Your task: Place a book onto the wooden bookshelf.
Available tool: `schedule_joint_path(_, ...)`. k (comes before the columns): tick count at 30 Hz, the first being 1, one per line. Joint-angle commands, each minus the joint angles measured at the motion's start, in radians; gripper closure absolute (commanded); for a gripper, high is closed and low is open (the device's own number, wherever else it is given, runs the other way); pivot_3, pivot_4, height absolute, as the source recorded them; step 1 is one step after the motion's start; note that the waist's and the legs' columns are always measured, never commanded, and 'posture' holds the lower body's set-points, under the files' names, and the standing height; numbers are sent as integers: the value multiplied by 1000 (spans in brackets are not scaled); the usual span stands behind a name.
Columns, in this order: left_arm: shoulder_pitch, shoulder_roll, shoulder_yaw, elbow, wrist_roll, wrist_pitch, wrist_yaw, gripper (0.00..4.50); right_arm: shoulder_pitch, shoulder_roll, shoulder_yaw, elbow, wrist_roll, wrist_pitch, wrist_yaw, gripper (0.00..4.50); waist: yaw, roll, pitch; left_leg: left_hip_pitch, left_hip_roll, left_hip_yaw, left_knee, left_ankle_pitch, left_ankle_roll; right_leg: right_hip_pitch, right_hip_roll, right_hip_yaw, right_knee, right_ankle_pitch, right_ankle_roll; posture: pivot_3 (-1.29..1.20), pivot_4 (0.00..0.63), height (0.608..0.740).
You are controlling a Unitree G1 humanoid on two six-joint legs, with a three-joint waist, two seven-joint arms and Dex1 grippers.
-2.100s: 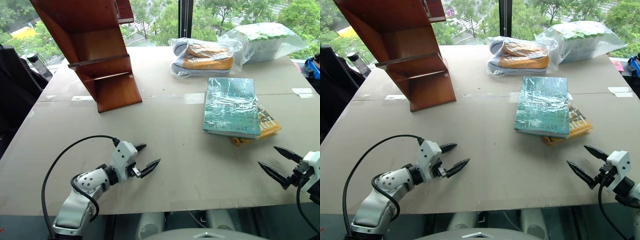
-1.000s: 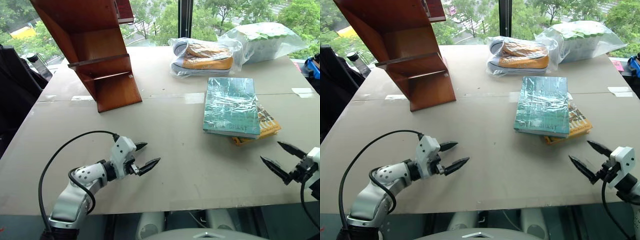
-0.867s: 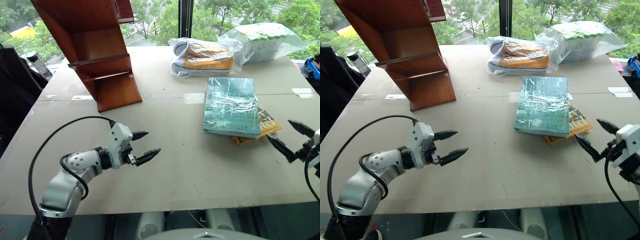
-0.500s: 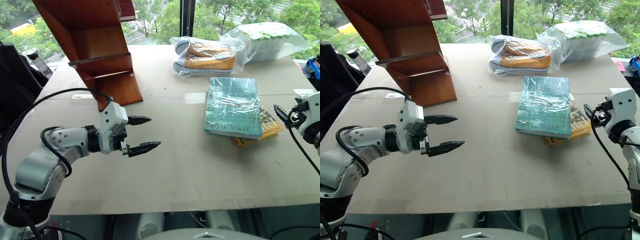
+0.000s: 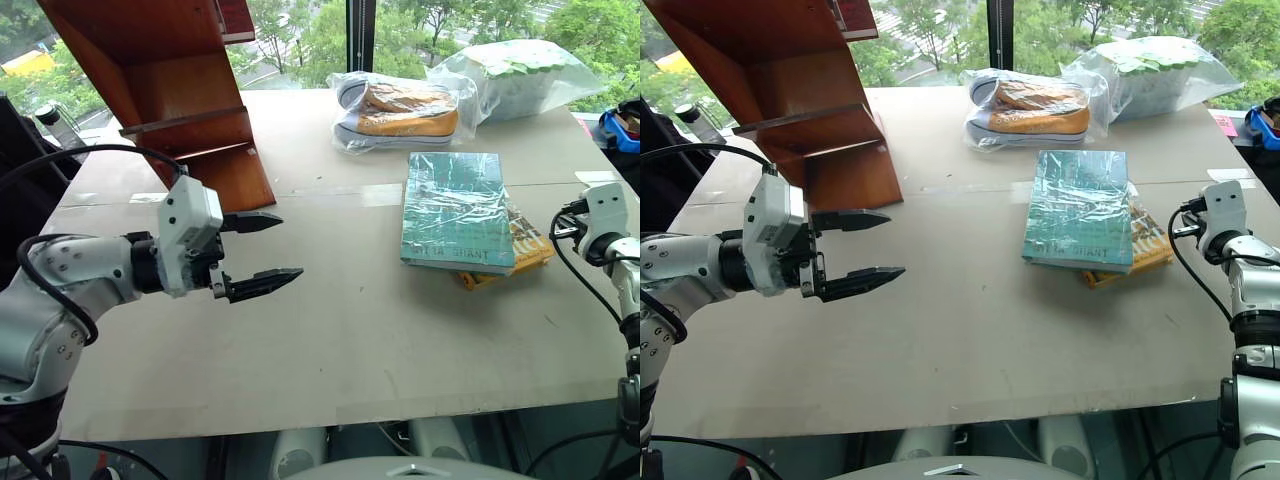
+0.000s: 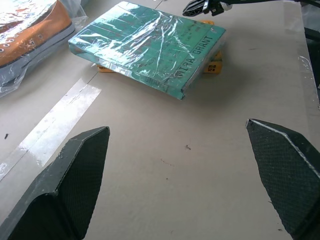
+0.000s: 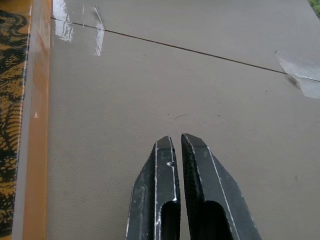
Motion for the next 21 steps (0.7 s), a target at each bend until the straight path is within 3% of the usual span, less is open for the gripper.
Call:
schedule_joint_path(1,30,19,74,-43,-26,12,10,0,-77,-4,1,97,9,11,71,4402,0,0,0,0,0,0,0,0,0,0,0,0,0,0,0,0,150,693)
schedule_joint_path(9,57,15,90,-71,-37,25,34,0,-128,9,25,148,23,74,237,4402,2,-1,0,1,0,0,0,0,0,0,0,0,0,1,-2,0,150,693)
schedule_joint_path(13,65,17,93,-66,-34,16,33,0,-99,24,28,53,55,137,308,4402,-2,-1,0,1,0,0,0,0,0,0,0,0,1,1,-2,0,150,693)
schedule_joint_path(21,89,15,76,-54,-6,-12,17,0,2,87,31,-233,118,278,312,4402,0,-1,0,1,1,0,0,0,0,0,1,0,1,2,-1,0,150,693)
